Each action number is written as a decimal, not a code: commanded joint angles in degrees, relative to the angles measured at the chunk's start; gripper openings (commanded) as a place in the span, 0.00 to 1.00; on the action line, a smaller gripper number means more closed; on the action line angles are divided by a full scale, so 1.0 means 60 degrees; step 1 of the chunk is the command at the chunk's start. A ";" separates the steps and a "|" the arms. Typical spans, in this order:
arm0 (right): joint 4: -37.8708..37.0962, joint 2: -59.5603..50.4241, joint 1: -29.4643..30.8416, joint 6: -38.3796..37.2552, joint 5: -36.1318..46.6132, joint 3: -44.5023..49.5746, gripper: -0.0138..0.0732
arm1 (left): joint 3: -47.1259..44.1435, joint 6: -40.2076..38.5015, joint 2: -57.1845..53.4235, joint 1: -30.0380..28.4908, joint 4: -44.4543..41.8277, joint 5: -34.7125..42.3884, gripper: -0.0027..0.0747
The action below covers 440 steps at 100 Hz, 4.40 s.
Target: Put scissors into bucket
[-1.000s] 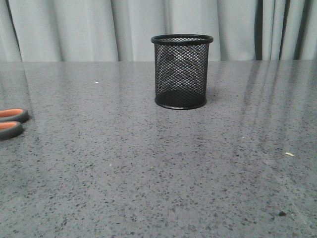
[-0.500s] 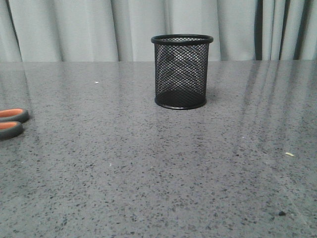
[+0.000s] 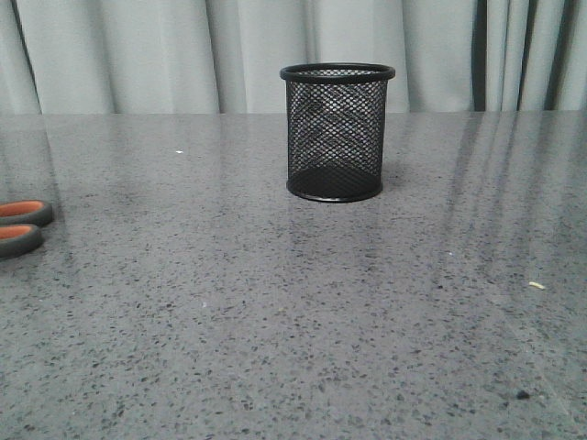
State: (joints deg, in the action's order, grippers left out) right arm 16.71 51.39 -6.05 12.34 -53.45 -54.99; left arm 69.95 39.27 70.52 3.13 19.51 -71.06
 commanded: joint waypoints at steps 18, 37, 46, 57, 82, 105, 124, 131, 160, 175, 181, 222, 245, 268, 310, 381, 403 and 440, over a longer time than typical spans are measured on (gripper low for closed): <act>0.0032 -0.0016 -0.0523 0.0100 0.0533 -0.0341 0.73 | 0.0827 0.5965 0.1217 0.0078 0.0026 -0.0353 0.56; -0.0075 -0.0016 -0.0860 0.0100 0.0516 -0.0341 0.73 | 0.0827 0.6515 0.1778 0.0078 -0.1324 -0.0353 0.56; -0.0095 -0.0016 -0.0987 0.0100 0.0516 -0.0341 0.73 | 0.0827 0.6754 0.2000 0.0078 -0.1615 -0.0353 0.56; -0.0117 -0.0016 -0.1096 0.0100 0.0516 -0.0341 0.73 | 0.0804 0.7442 0.2321 0.0124 -0.1472 -0.0353 0.56; -0.0212 -0.0016 -0.1209 0.0100 0.0461 -0.0341 0.73 | 0.0791 0.7661 0.2918 0.0485 -0.1472 -0.0353 0.56; -0.0221 -0.0016 -0.1209 0.0100 0.0379 -0.0341 0.73 | 0.0297 0.8165 0.2992 0.0524 -0.1886 -0.0353 0.56; -0.0221 -0.0016 -0.1209 0.0100 0.0395 -0.0341 0.73 | -0.0337 0.8680 0.2992 0.0524 -0.2253 -0.0328 0.56; -0.0221 -0.0016 -0.1209 0.0100 0.0435 -0.0341 0.73 | -0.0316 0.8795 0.2992 0.0524 -0.2131 -0.0030 0.56; -0.0236 -0.0016 -0.1483 0.0100 0.0435 -0.0341 0.73 | -0.0315 0.8917 0.3046 0.0524 -0.1700 0.0548 0.51; -0.0287 -0.0016 -0.1483 0.0100 0.0435 -0.0341 0.73 | -0.0315 0.9138 0.3192 0.0524 -0.1672 0.0443 0.51; -0.0287 -0.0016 -0.1483 0.0100 0.0435 -0.0341 0.73 | -0.0315 0.9138 0.3296 0.0524 -0.1695 0.0398 0.51; -0.0359 -0.0016 -0.1483 0.0100 0.0471 -0.0341 0.73 | -0.0315 0.9201 0.3690 0.0524 -0.1205 0.0398 0.51; -0.0375 -0.0016 -0.1483 0.0100 0.0486 -0.0341 0.73 | -0.0315 0.9260 0.3690 0.0524 -0.0939 0.0378 0.13; -0.0398 -0.0016 -0.1483 0.0100 0.0486 -0.0341 0.73 | -0.0276 0.9014 0.3647 0.0524 -0.0558 0.0204 0.01; -0.0031 -0.0016 -0.1483 0.0100 0.0686 -0.0341 0.73 | 0.2370 0.7531 0.2149 0.0951 0.1747 -0.0091 0.01; 0.8017 0.0578 -0.1483 0.3116 0.2115 -0.1526 0.73 | 0.4637 0.5558 0.1466 0.4286 0.1755 0.0726 0.01; 0.8377 0.1416 -0.1483 0.3116 0.1368 -0.2173 0.73 | 0.4637 0.5329 0.1466 0.4976 0.1755 0.1271 0.01; 0.8789 0.2489 -0.1483 0.3116 0.0811 -0.2683 0.63 | 0.4637 0.5329 0.1466 0.5169 0.1772 0.1732 0.01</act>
State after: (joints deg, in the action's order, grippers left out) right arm 65.82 66.78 -15.05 30.33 -50.06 -68.89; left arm 95.84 71.73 81.24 33.61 27.48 -64.38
